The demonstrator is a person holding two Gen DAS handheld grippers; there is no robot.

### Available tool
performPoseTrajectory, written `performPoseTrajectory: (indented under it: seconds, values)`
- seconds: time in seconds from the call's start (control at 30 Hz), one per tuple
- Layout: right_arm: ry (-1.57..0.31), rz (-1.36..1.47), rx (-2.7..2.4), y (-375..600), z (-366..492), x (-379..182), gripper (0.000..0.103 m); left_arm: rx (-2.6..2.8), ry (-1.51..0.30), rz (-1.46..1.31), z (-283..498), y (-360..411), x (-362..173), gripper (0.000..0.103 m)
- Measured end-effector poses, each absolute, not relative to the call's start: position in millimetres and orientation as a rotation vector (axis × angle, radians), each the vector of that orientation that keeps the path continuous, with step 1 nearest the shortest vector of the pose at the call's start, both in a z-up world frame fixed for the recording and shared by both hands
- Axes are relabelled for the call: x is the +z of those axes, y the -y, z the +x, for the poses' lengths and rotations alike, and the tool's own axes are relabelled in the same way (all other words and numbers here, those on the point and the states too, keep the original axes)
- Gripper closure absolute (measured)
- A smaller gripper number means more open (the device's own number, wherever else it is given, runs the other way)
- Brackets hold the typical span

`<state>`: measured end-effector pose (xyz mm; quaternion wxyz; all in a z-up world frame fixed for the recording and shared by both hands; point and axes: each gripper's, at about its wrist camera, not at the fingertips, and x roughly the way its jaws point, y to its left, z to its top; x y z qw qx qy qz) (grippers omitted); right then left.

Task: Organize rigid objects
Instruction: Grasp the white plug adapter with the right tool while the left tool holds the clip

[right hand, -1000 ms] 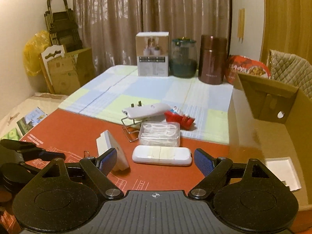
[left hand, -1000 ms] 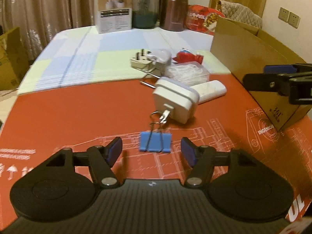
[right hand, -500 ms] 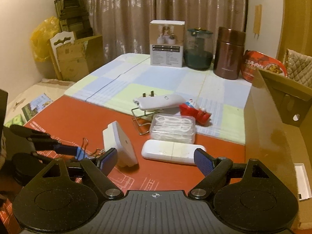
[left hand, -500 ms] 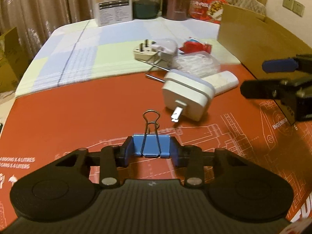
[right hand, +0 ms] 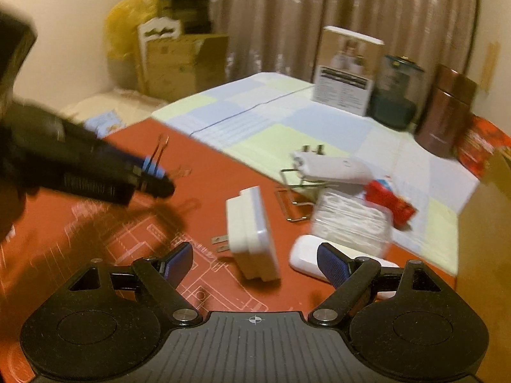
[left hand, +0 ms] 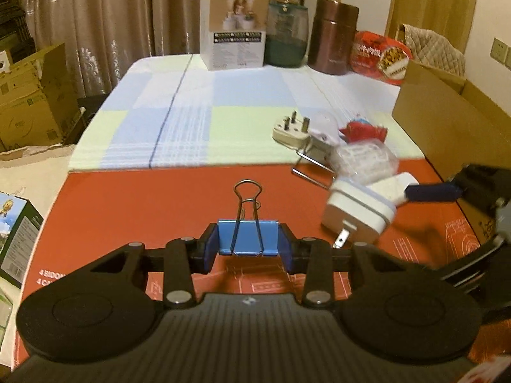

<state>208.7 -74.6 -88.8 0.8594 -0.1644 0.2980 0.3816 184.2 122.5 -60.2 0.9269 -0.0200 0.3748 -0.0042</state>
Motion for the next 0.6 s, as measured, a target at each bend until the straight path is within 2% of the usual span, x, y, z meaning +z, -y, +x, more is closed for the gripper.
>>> performPoseTrajectory:
  seconds: [0.17, 0.23, 0.6]
  values:
    - [-0.612, -0.388, 0.808, 65.5, 215.9, -105.3, 0.022, -0.006, -0.752, -0.048, 186.3, -124.9, -55.1, 0.069]
    - [-0.601, -0.399, 0.818, 62.9, 217.3, -109.4, 0.032, -0.009, -0.748, -0.046, 187.7, -124.1, -54.1, 0.069]
    - [-0.517, -0.494, 0.852, 44.1, 213.2, -118.6, 0.053, -0.014, -0.746, -0.066, 191.4, -124.4, -53.6, 0.069]
